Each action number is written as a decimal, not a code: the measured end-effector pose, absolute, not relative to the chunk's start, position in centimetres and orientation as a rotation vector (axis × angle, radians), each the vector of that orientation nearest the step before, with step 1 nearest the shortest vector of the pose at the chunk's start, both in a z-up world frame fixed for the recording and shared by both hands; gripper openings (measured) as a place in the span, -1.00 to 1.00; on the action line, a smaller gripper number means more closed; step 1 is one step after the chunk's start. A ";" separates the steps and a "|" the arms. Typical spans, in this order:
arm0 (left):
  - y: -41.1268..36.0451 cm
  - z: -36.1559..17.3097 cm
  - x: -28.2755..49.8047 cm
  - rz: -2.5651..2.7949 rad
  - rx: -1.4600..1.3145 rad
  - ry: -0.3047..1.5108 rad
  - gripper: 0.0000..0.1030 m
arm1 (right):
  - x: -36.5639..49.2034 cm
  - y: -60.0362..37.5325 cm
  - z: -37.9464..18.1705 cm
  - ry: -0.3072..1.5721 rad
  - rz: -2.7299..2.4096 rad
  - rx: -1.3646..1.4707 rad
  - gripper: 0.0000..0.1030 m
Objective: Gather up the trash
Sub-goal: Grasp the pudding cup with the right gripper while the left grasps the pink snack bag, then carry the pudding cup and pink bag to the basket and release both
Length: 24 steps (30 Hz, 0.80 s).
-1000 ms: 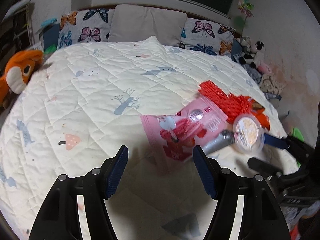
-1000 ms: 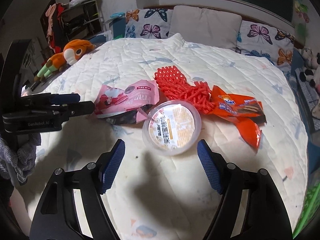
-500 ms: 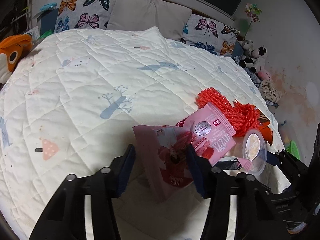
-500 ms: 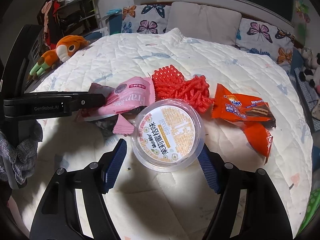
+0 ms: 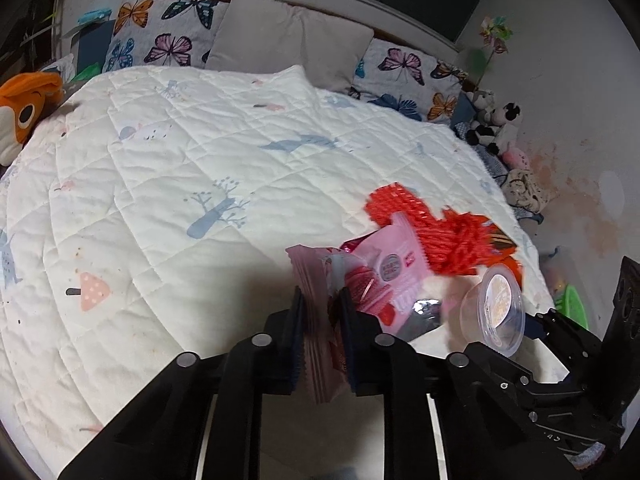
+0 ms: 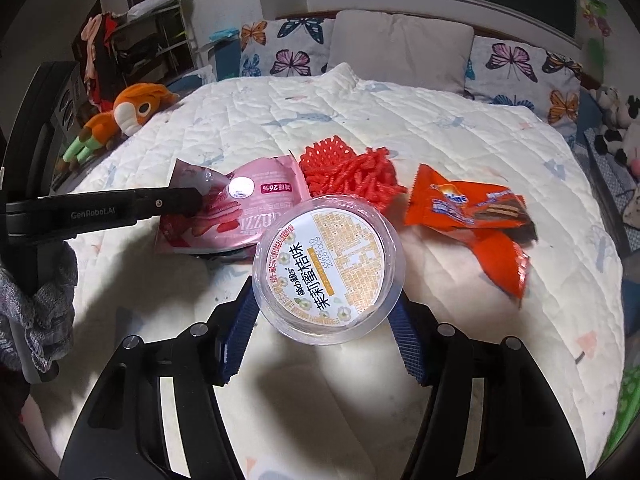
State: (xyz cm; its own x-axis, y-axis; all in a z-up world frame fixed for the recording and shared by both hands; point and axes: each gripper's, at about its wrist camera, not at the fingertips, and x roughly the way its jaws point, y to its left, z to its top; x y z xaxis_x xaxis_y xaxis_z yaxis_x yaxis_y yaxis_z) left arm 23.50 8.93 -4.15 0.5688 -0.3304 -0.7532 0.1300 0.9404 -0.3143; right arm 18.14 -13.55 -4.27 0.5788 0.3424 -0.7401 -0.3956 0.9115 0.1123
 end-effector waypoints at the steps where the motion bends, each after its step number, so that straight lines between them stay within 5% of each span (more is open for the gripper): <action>1: 8.8 -3.9 23.2 -0.278 -0.235 0.924 -0.74 | 17.8 -13.8 -4.0 0.847 0.433 -0.062 0.22; 24: 0.3 3.0 14.2 -0.517 -0.195 0.803 -0.80 | 8.0 -26.0 -0.1 0.763 0.275 0.050 0.22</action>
